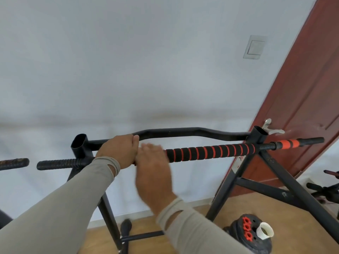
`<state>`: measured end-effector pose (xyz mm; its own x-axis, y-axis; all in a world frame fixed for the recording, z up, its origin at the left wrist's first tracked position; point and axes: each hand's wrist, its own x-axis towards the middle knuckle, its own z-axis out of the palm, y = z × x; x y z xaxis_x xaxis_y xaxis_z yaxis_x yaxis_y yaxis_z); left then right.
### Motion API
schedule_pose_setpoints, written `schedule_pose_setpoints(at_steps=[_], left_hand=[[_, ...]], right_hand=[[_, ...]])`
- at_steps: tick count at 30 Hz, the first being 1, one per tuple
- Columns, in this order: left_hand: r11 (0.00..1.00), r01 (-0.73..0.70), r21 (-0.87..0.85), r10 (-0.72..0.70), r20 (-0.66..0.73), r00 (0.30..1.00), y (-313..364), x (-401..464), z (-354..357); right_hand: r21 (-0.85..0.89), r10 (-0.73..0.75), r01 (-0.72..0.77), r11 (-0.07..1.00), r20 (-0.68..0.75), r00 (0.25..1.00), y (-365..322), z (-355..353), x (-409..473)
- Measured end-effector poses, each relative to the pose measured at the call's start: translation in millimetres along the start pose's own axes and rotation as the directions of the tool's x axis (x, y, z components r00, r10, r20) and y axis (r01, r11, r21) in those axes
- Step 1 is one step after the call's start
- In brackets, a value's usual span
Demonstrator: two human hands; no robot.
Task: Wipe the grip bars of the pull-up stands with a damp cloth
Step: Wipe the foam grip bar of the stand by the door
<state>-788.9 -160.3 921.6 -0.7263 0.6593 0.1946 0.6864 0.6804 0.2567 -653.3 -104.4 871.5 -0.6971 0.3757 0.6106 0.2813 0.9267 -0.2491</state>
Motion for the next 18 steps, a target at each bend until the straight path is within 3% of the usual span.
schedule_pose_setpoints(at_steps=[3, 5, 7, 11, 15, 18], left_hand=[[1.000, -0.017, -0.012, 0.018, 0.095, 0.995, -5, 10, 1], [1.000, -0.006, 0.003, 0.006, 0.124, 0.992, -4, 12, 1], [0.999, 0.028, -0.022, -0.025, 0.111, 0.994, -2, 10, 0], [0.999, 0.052, -0.012, -0.050, 0.114, 0.992, 3, 8, -3], [0.999, 0.042, -0.014, -0.040, 0.117, 0.992, 3, 8, -2], [0.999, 0.043, -0.027, -0.038, 0.144, 0.989, 6, 7, -6]], right_hand=[[0.027, -0.062, 0.061, 0.998, 0.045, 0.997, -5, -7, 3], [-0.003, -0.181, 0.182, 0.983, 0.067, 0.981, 28, -22, 5], [-0.019, -0.190, 0.192, 0.981, 0.079, 0.979, 72, -41, 6], [-0.192, -0.016, 0.034, 0.981, 0.094, 0.995, 161, -87, -4], [-0.402, 0.238, -0.182, 0.897, 0.094, 0.967, 239, -137, -8], [-0.367, 0.347, -0.296, 0.882, 0.080, 0.934, 249, -145, -4]])
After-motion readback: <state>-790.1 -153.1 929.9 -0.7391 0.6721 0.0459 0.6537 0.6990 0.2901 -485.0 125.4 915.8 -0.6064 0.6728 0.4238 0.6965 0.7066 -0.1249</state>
